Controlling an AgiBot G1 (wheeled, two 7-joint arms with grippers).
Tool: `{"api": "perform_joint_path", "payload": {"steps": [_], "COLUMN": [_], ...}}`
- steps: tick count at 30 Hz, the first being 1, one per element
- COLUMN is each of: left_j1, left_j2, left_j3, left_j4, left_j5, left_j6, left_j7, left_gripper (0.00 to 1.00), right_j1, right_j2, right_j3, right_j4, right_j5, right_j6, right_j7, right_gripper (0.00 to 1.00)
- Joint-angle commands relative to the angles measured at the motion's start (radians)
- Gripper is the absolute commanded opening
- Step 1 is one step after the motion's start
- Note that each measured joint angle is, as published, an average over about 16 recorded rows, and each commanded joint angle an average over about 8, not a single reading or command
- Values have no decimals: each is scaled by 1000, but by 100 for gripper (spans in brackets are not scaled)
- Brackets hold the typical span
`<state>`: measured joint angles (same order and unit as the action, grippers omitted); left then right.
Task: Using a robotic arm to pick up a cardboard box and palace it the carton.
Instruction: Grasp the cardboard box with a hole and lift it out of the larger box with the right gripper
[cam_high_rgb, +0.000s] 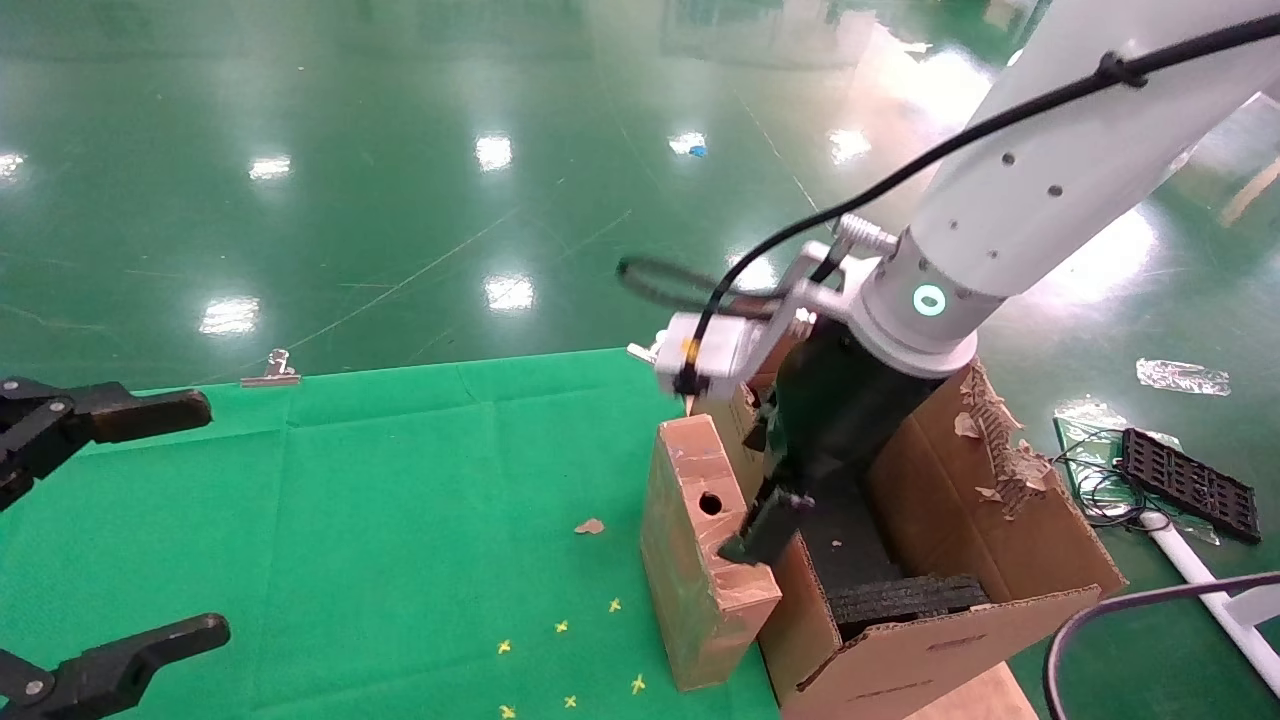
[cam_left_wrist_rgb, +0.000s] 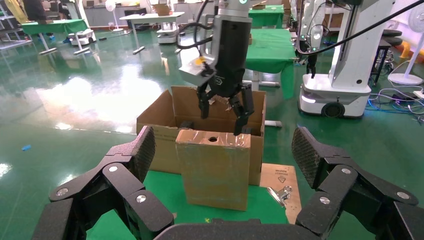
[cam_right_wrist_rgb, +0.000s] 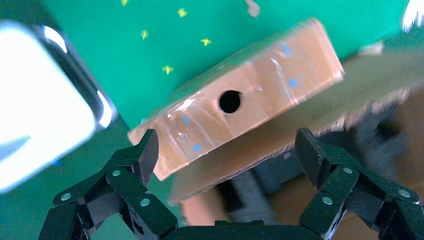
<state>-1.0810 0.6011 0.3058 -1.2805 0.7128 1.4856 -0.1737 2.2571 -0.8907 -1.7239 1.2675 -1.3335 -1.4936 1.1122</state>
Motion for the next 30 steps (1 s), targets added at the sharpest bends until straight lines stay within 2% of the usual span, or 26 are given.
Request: {"api": "perform_joint_path", "payload": {"steps": [1,5,9,23,25,28,30], "left_j1": [0,0,0,0,0,0,0], "left_j2": [0,0,0,0,0,-1,-1], "left_j3": [0,0,0,1,1,1,1], "left_j4": [0,0,0,0,0,0,0], "left_j5": [0,0,0,-1,-1,-1,-1], "left_j6": [0,0,0,0,0,-1,-1], "left_j7": [0,0,0,1,1,1,1], "left_gripper": [100,100,100,100,100,100,95], "right_j1": [-2,-37,-78,-134,-135,-138,-141], "right_j2": [4,2,-2,-42,-47,-54,-58], "right_j3": [-4,-12,-14,-20,-22,-28,-32], "right_j4": [-23,-98,-164,-268,-271,-269,-265], "right_j5": [16,53,81,104,100,91,85], "right_j6": [-3,2,22,37,35,32,31], "right_j7": [86,171,209,209,206,203,203], "right_gripper": [100,100,100,98,81,43,18]}}
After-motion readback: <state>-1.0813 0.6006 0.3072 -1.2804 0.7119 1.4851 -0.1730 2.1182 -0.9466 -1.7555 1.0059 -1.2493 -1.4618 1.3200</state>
